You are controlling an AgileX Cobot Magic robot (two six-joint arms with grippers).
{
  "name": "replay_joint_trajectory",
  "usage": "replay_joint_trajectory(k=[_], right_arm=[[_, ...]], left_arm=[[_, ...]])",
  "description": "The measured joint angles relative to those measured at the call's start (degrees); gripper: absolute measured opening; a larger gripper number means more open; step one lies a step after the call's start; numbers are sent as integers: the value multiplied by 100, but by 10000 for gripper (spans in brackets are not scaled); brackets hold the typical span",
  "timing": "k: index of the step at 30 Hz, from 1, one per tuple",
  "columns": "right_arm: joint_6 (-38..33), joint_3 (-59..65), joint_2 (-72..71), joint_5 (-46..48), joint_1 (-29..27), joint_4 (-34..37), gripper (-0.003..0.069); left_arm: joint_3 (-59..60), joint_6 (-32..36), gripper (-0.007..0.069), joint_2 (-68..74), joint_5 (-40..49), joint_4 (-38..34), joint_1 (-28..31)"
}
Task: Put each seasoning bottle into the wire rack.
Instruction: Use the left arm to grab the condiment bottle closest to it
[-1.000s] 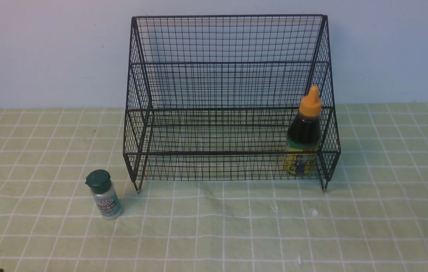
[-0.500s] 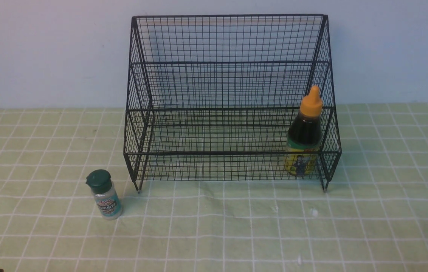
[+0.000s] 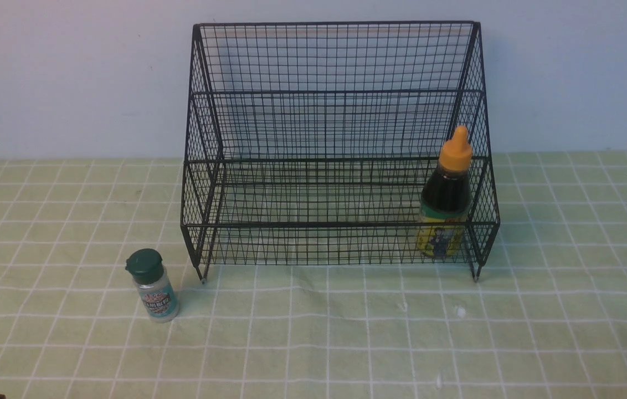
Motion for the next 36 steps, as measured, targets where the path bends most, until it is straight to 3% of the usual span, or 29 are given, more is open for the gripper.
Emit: replay_joint_trajectory(k=[22, 31, 36], right_arm=[[0, 0, 0, -1, 0, 0, -14], [0, 0, 0, -6, 0, 0, -14], [0, 0, 0, -6, 0, 0, -14]], left_arm=[[7, -12, -6, 0, -181, 76, 0], [8, -753, -6, 0, -2319, -1222, 0], [-27, -804, -6, 0, -4191, -1559, 0]])
